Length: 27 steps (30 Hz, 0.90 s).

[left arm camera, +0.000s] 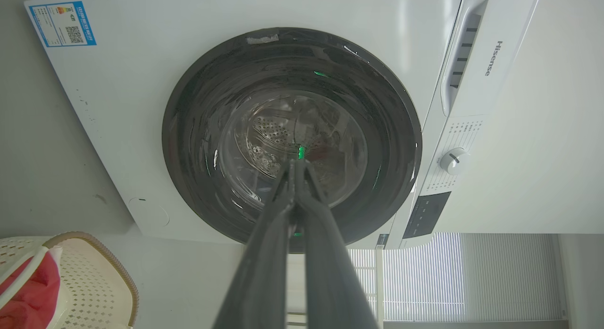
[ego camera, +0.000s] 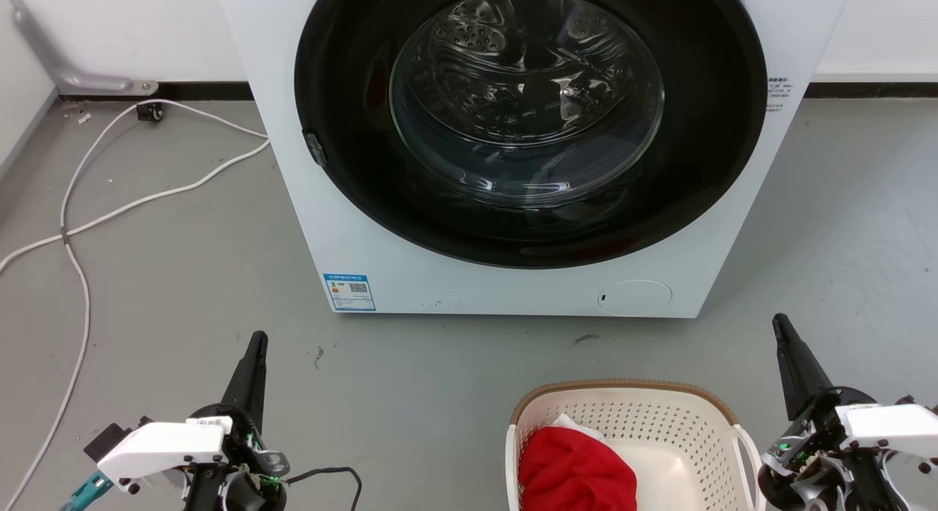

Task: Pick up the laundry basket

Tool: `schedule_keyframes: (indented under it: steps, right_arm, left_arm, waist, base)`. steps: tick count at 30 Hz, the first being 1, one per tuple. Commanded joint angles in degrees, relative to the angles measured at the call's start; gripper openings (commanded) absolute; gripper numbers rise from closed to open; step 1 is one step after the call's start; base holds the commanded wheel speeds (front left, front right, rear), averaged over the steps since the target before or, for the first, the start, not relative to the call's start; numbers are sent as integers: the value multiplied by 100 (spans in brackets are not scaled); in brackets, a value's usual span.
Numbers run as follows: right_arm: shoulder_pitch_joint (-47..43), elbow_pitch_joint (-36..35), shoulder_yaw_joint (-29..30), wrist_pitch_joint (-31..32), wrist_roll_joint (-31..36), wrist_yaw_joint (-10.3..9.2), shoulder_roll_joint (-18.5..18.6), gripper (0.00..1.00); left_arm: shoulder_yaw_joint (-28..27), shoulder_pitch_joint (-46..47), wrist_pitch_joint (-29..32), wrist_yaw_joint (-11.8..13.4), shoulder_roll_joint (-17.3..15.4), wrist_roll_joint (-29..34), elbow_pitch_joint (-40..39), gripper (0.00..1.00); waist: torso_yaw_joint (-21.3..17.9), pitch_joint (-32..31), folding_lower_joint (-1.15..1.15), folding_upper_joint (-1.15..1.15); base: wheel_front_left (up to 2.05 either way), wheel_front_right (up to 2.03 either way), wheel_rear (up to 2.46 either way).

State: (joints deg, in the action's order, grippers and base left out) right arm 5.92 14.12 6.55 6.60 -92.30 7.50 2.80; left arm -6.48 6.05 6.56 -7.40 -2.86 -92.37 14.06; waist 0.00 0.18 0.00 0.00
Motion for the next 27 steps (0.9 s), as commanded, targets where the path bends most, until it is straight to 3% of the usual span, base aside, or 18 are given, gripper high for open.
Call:
schedule_keyframes:
  steps: [1, 4, 5, 12, 27]
  right_arm:
    - [69, -17, -7, 7, -23, -2, 15, 0]
    - [69, -17, -8, 7, -23, -2, 15, 0]
    - [-10, 16, -1, -6, 2, 0, -2, 100]
    - [-122, 42, -5, -162, 211, -1, -7, 100]
    - [-318, -606, -130, -566, 2619, -1, -3, 100]
  left_arm:
    - [-18, 41, 13, -22, -3, -11, 1, 0]
    - [-18, 41, 13, -22, -3, -11, 0, 0]
    - [6, 0, -7, 1, 2, 1, 14, 100]
    - [58, -83, -172, 4, 9, 316, -27, 100]
    - [424, -167, -573, 349, 5, 2339, -503, 100]
  waist:
    - [0, 0, 0, 0]
    - [0, 0, 0, 0]
    - [0, 0, 0, 0]
    - [0, 2, 0, 0]
    - [-1, 7, 0, 0]
  base:
    - [0, 0, 0]
    - [0, 0, 0]
    - [0, 0, 0]
    - [0, 0, 0]
    - [0, 0, 0]
